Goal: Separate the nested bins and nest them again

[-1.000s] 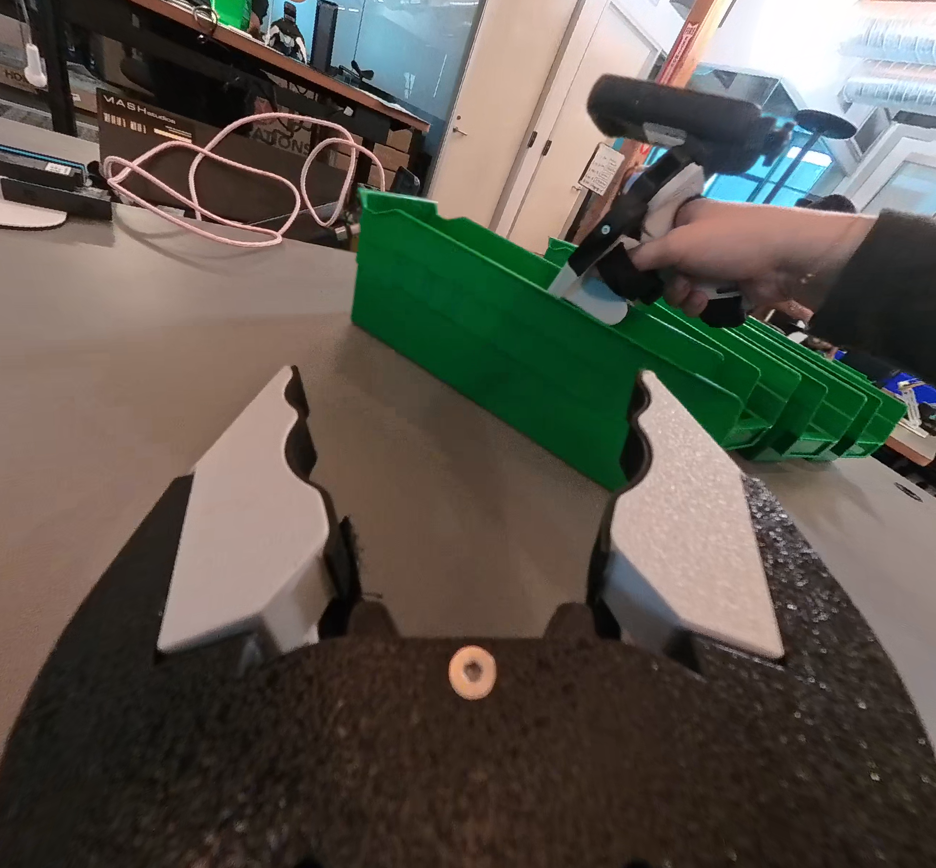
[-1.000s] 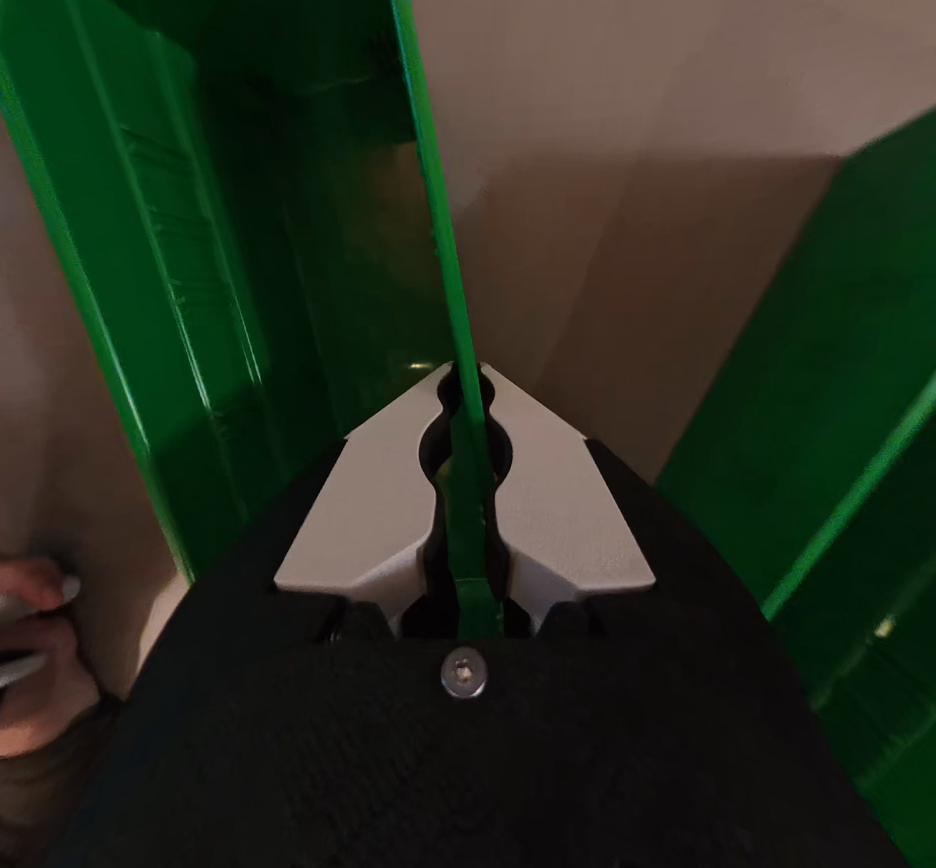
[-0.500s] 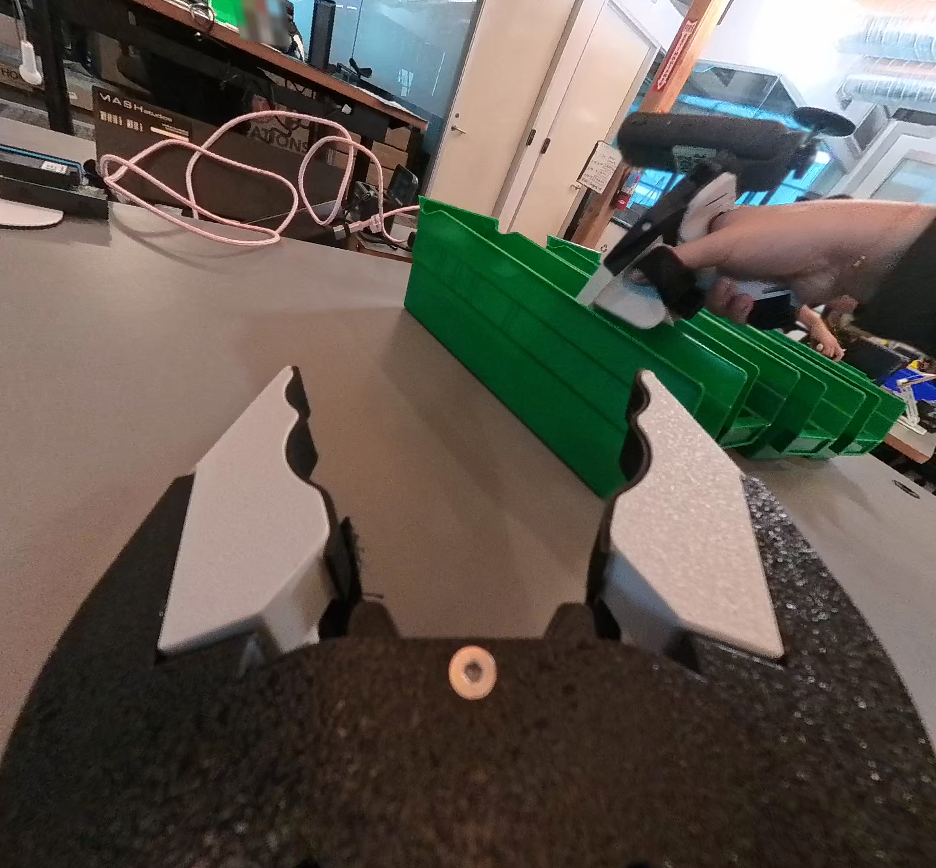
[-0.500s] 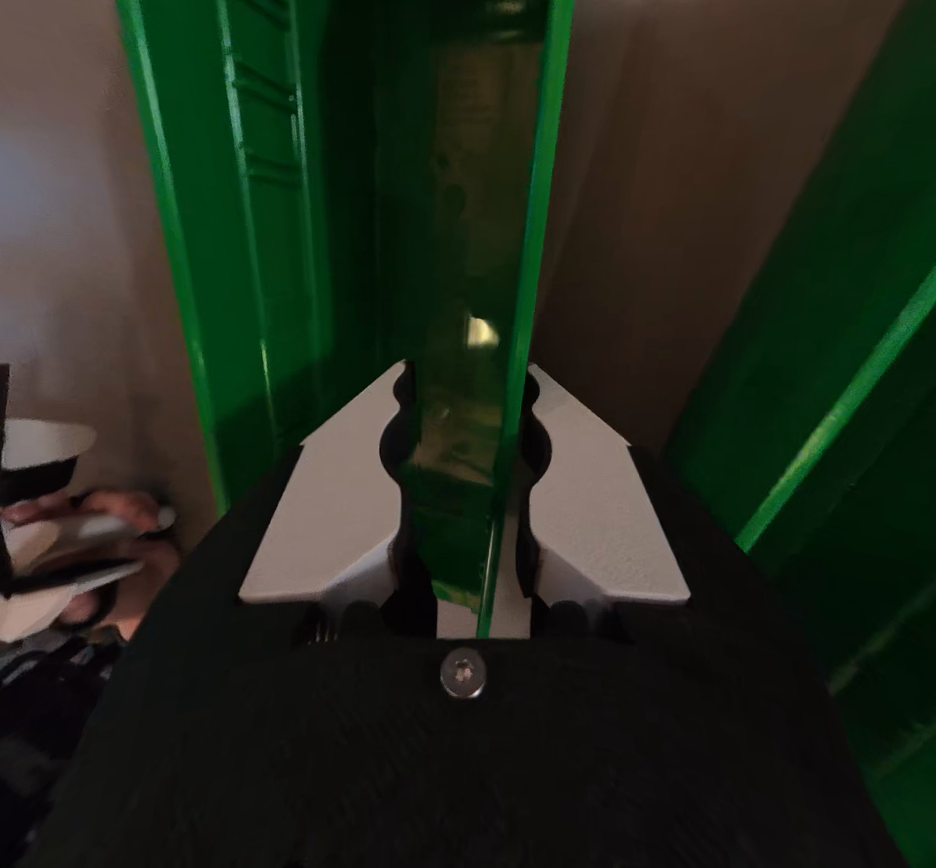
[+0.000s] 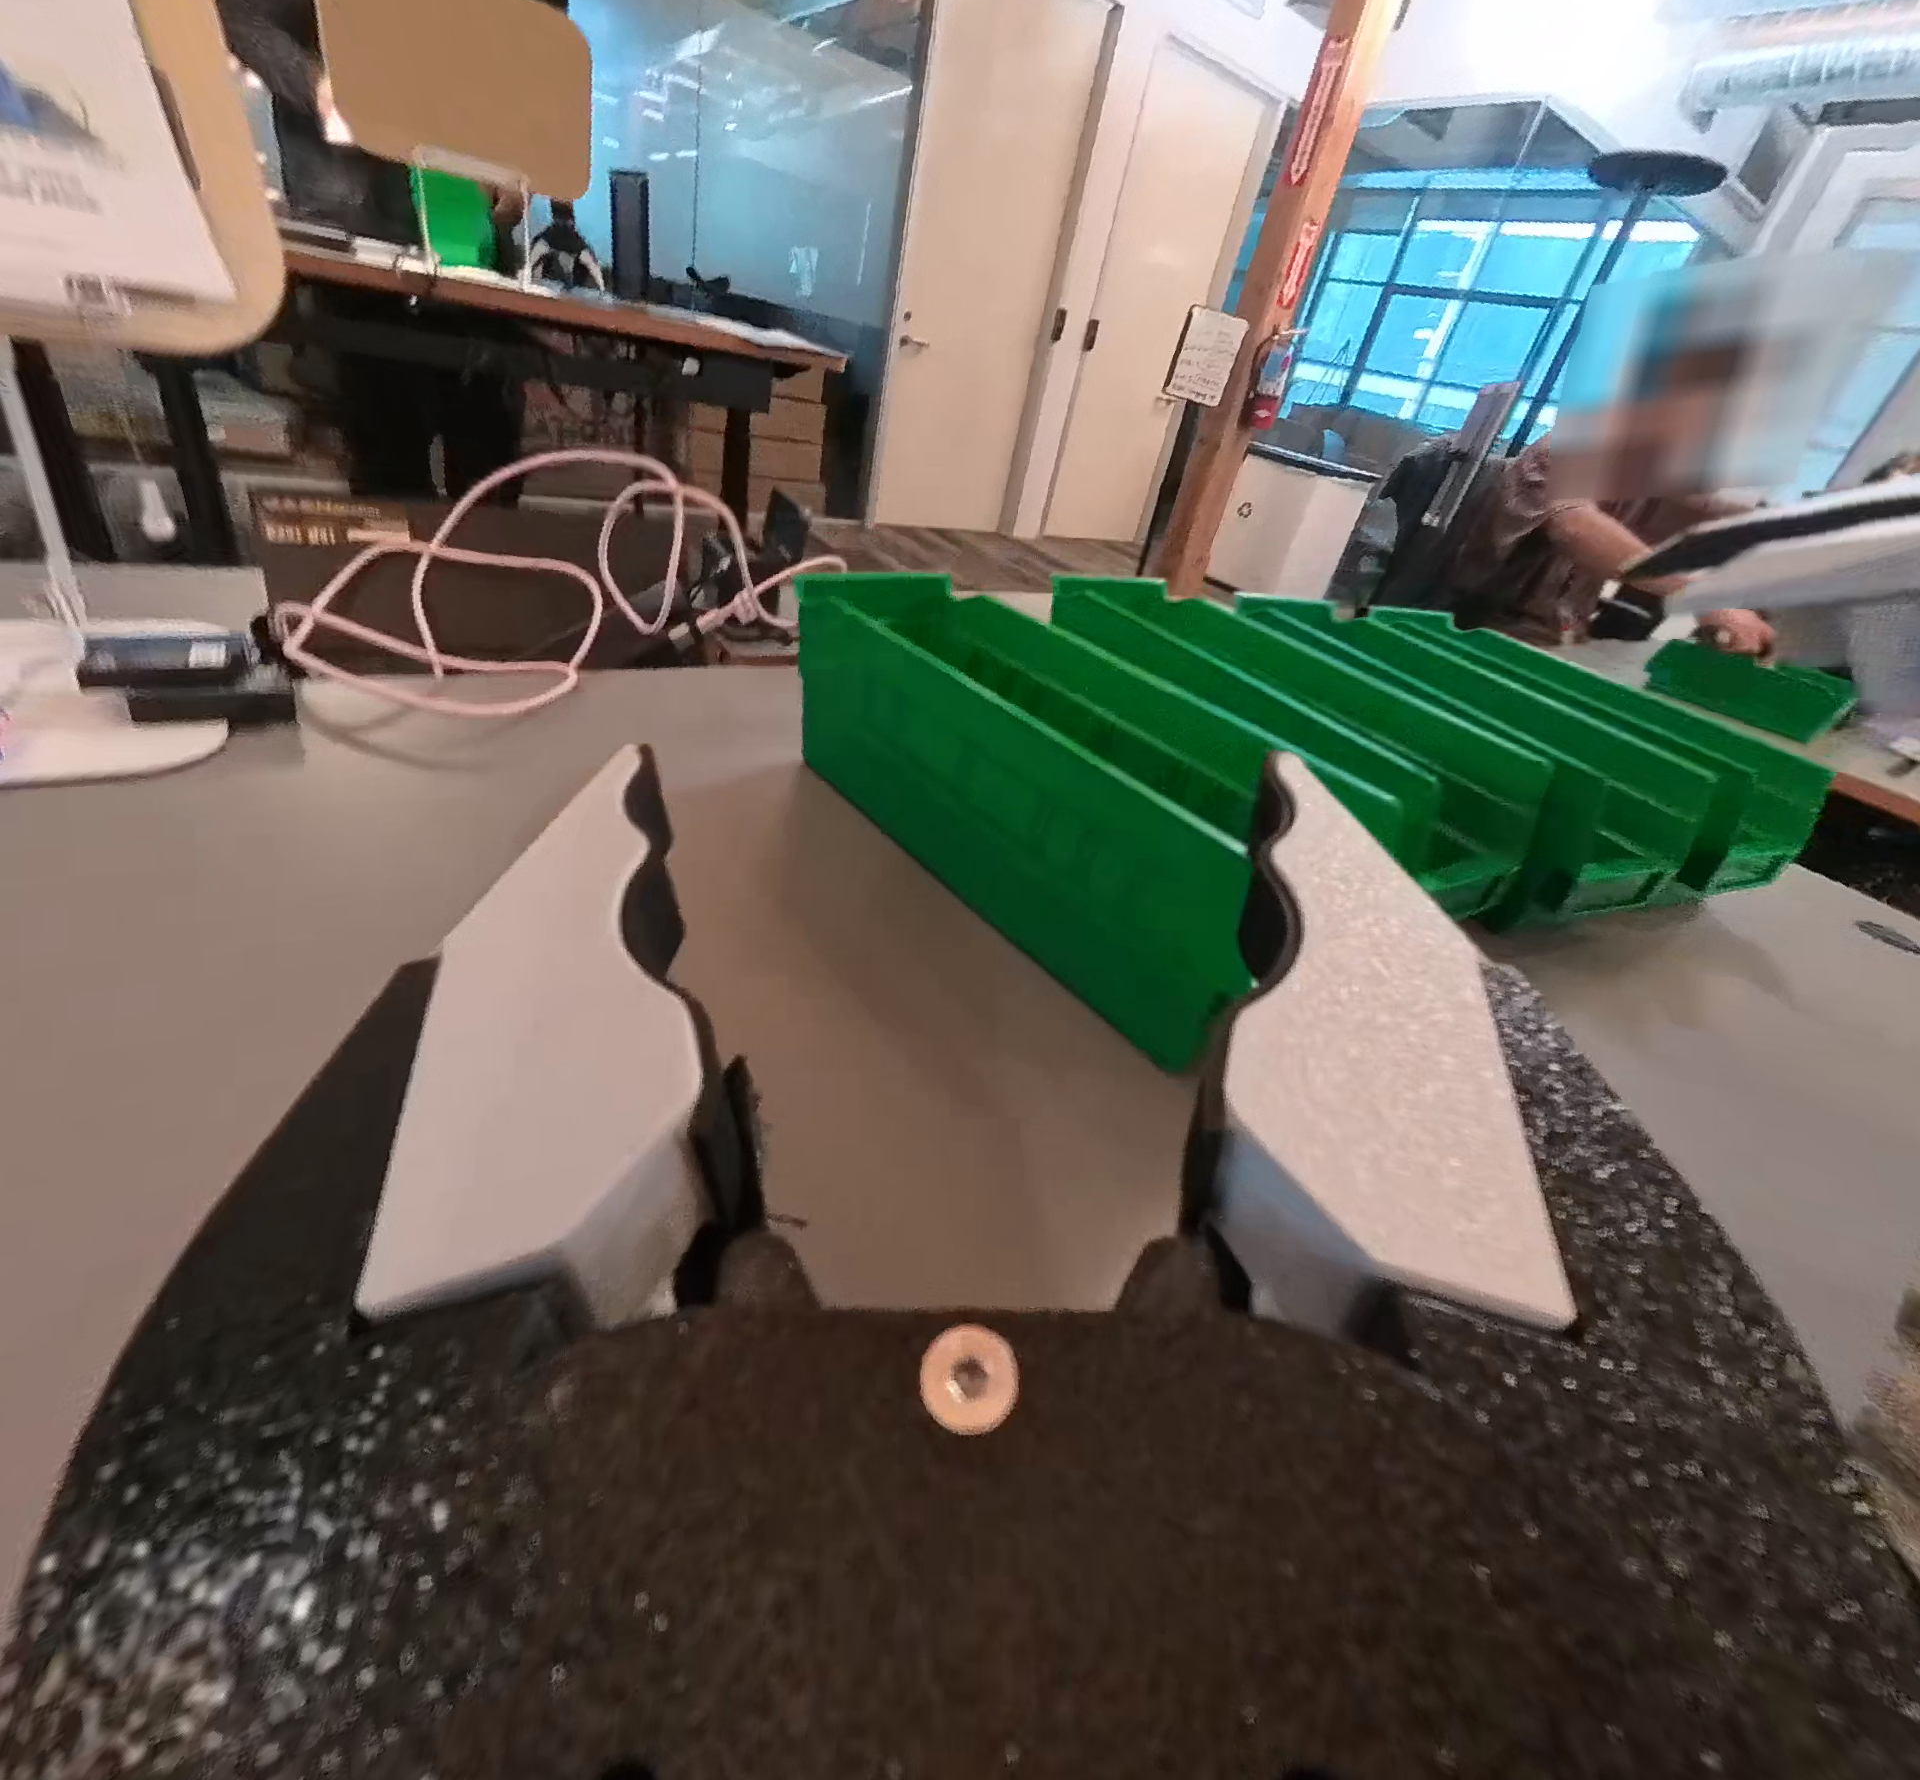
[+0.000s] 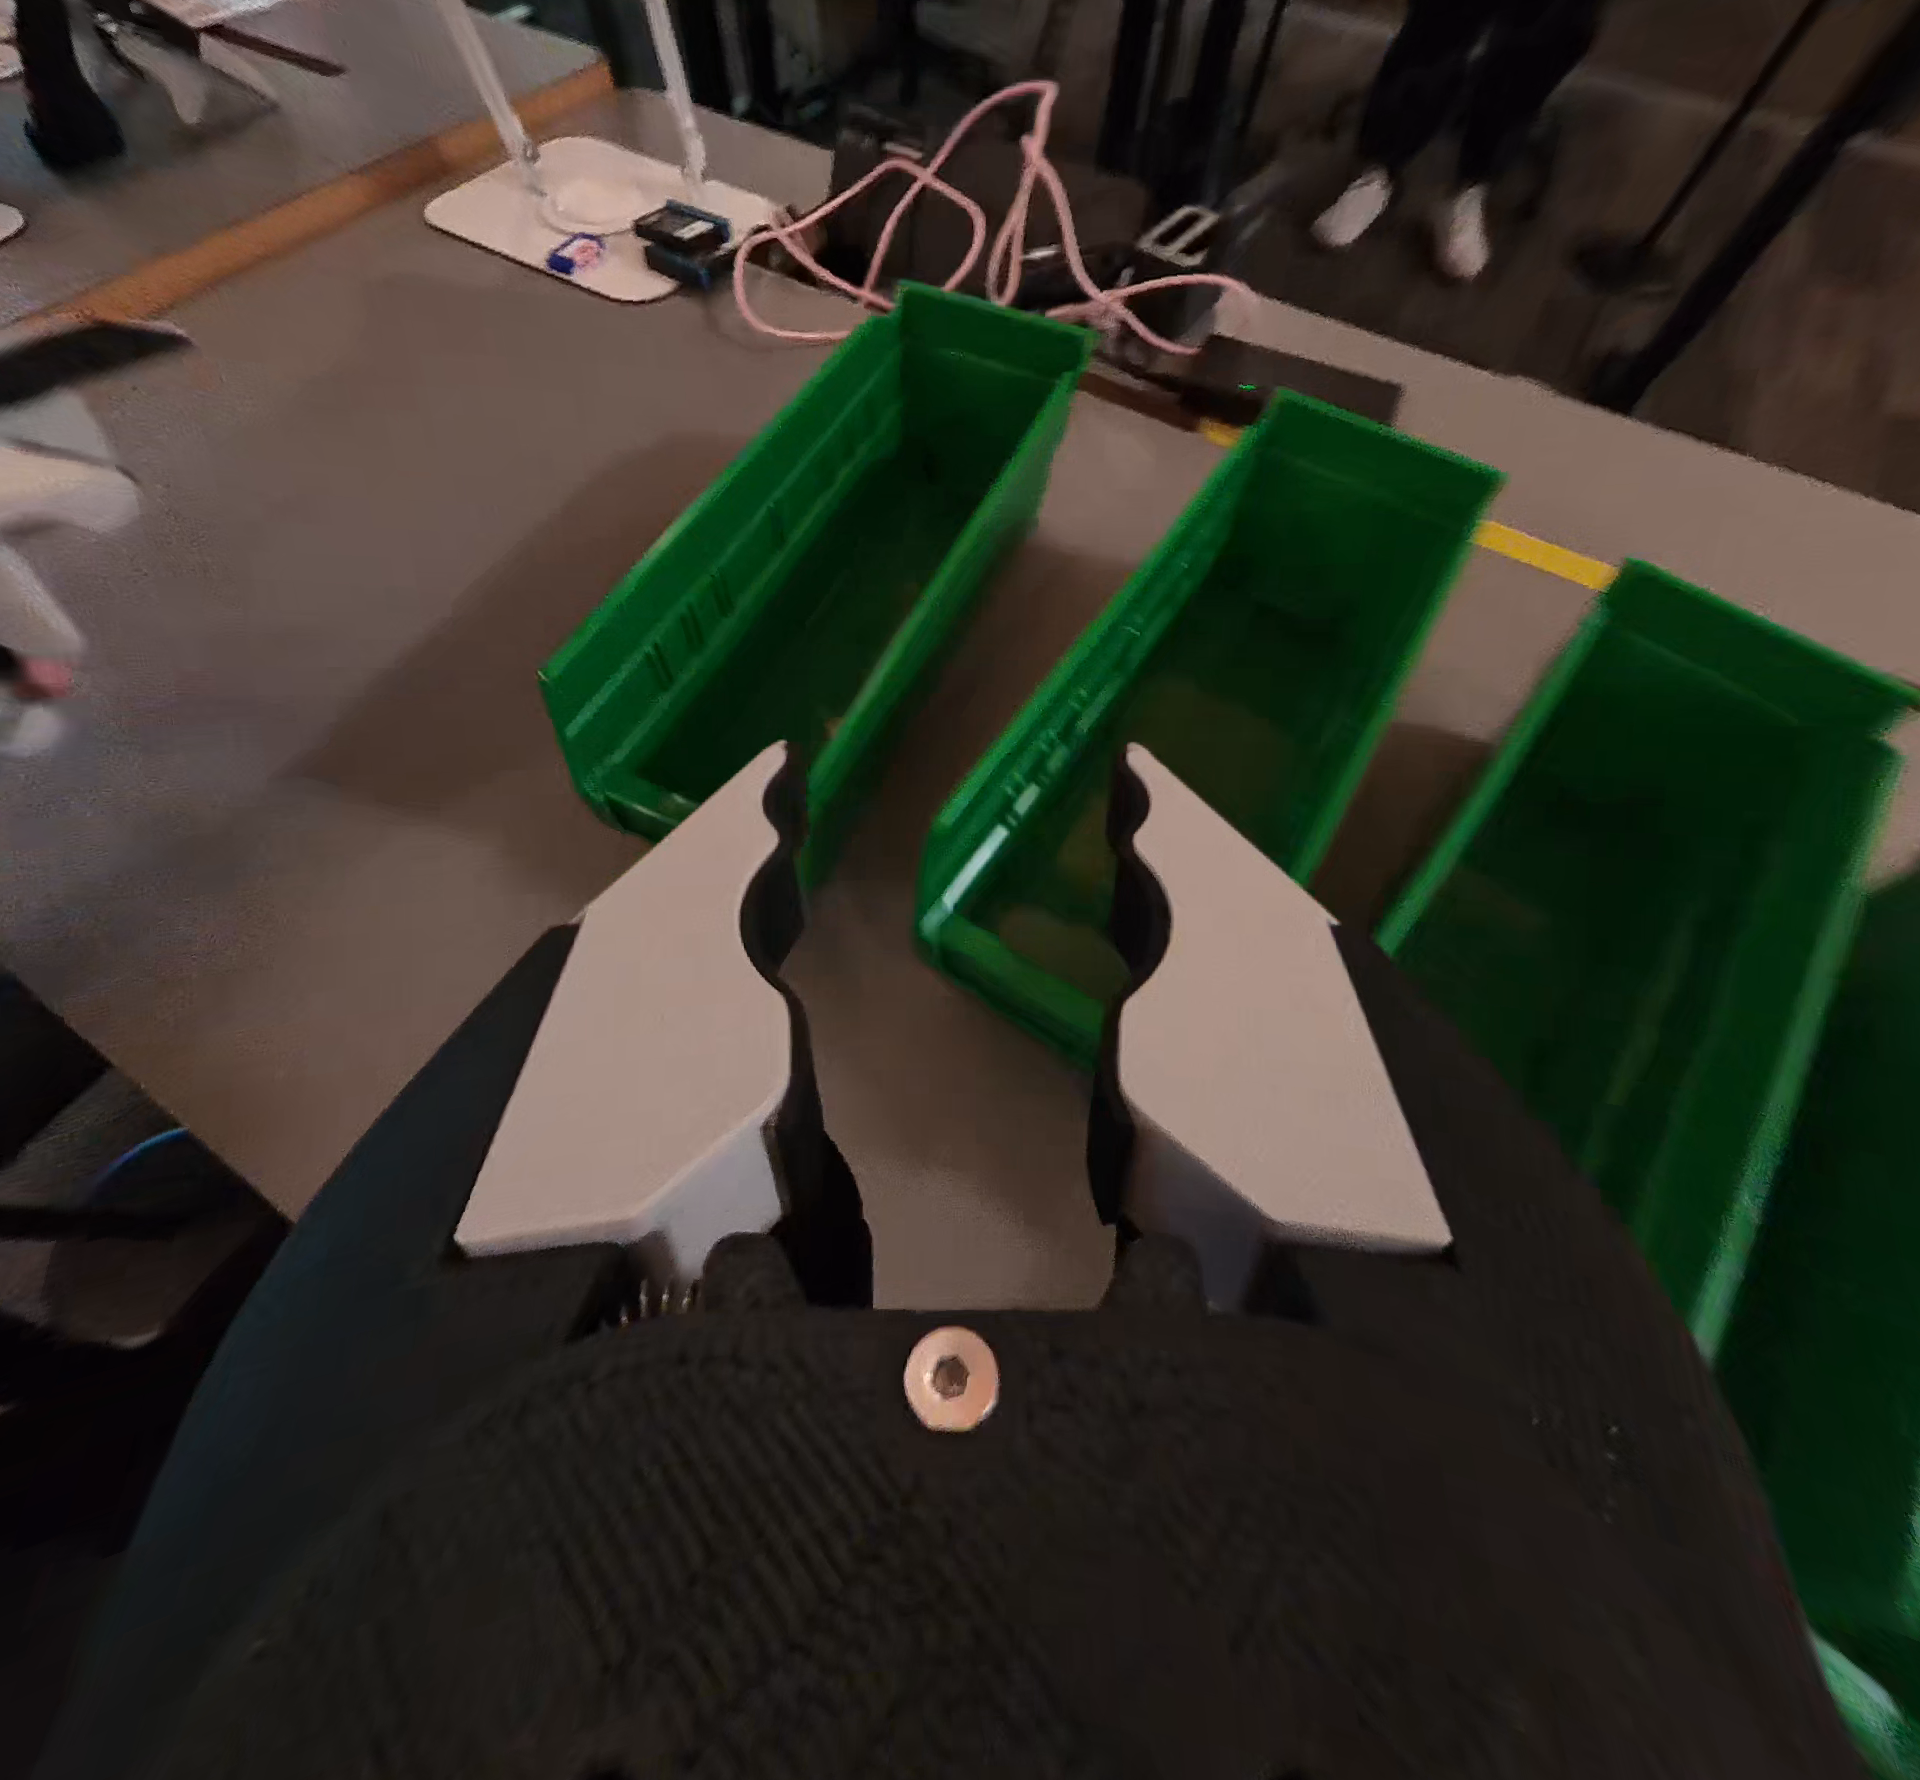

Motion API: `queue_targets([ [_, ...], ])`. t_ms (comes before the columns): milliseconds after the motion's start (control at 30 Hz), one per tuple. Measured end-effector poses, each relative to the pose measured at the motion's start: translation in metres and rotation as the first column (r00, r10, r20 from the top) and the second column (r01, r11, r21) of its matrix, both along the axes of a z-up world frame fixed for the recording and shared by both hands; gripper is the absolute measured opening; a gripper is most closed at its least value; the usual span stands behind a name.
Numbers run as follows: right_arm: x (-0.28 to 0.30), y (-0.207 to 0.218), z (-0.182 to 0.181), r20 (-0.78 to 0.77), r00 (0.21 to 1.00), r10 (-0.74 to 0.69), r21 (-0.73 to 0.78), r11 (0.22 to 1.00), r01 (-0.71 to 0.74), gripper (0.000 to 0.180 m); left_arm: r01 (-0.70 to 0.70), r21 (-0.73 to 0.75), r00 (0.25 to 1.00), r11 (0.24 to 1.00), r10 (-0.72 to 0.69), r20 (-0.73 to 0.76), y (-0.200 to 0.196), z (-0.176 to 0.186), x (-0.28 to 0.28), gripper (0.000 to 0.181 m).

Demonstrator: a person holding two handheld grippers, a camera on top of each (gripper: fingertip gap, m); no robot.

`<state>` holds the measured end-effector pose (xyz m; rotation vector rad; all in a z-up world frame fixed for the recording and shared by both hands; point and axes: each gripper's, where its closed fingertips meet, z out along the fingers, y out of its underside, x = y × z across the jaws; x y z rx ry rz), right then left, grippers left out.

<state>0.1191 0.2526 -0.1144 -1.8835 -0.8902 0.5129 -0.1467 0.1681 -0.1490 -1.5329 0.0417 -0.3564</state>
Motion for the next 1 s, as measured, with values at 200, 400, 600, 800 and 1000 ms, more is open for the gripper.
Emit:
queue_targets([
  [200,0.082,-0.014,-0.009,-0.064,0.986,-0.154,0.106,0.981,0.160,0.054,-0.031,-0.093,0.995,0.995,0.022,-0.093,-0.027,0.024,0.009,0.087],
  [400,0.081,-0.015,-0.024,-0.272,0.957,-0.100,0.007,0.994,0.106,0.054,-0.112,-0.334,0.976,0.936,0.041,-0.213,-0.032,-0.007,0.014,0.056],
  [600,0.058,-0.018,-0.043,-0.189,0.980,-0.055,0.001,0.998,0.056,0.055,-0.081,-0.357,0.976,0.931,0.002,-0.217,-0.024,-0.017,0.025,0.060],
  [800,0.035,-0.017,-0.056,-0.118,0.993,-0.028,-0.010,1.000,0.027,0.055,-0.055,-0.343,0.970,0.938,-0.031,-0.241,-0.023,-0.014,0.040,0.066],
  [1000,0.007,-0.001,-0.037,-0.092,0.996,0.008,0.019,1.000,-0.006,0.066,-0.012,-0.306,0.964,0.952,-0.070,-0.258,-0.025,-0.004,0.058,0.068],
])
